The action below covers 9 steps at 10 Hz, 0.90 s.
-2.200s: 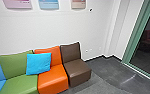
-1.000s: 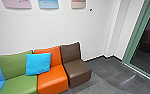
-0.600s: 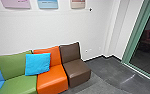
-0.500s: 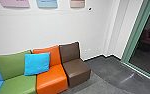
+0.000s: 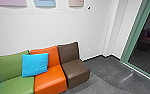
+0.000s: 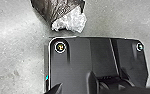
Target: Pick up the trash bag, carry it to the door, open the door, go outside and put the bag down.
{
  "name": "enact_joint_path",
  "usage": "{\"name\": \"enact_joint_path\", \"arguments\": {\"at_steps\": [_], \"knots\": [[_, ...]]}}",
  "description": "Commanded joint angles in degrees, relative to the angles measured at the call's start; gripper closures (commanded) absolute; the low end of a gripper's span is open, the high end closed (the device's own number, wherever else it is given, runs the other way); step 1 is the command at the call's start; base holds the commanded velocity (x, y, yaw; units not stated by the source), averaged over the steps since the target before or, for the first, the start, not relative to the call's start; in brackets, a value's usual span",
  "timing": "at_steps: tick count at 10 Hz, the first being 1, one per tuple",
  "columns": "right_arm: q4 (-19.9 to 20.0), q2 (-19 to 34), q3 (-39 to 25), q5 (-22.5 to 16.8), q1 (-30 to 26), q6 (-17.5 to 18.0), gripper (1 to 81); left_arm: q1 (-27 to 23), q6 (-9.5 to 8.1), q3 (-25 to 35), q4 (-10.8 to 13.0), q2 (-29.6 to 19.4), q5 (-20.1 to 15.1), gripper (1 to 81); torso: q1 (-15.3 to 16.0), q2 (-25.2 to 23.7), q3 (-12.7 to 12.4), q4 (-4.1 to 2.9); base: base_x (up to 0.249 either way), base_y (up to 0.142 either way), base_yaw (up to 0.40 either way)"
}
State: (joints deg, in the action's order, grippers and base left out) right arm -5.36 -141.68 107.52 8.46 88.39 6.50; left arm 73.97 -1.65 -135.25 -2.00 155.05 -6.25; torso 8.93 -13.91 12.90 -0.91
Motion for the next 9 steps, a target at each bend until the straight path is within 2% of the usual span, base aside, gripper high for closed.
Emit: {"name": "enact_joint_path", "arguments": {"at_steps": [1, 5, 8, 9], "knots": [[2.3, 7.1, -5.4, -2.1, -3.3, 1.3, 1.0, -7.3, -0.2, -0.7, -2.4, -2.5, -8.2, 1.0, 3.6, -5.6, 0.0, 0.0, 0.0, 0.0, 0.0], [4.0, 13.1, -9.0, -0.6, -3.2, 1.3, 1.0, -13.9, -0.81, -2.1, -2.6, -0.9, -15.2, 1.0, 9.0, -14.2, 0.0, 0.0, 0.0, 0.0, 0.0], [4.0, 12.5, -9.7, -0.6, -3.6, 1.3, 1.0, -15.6, -1.52, -2.2, -2.5, 0.7, -15.4, 1.0, 13.0, -20.6, 0.0, 0.02, 0.0, 0.0, 0.0], [3.9, 12.4, -10.1, -0.6, -3.6, 1.3, 1.0, -16.1, -2.31, -2.2, -2.4, 1.8, -15.4, 1.0, 14.3, -22.7, 0.0, 0.02, 0.0, 0.0, 0.0]]}}
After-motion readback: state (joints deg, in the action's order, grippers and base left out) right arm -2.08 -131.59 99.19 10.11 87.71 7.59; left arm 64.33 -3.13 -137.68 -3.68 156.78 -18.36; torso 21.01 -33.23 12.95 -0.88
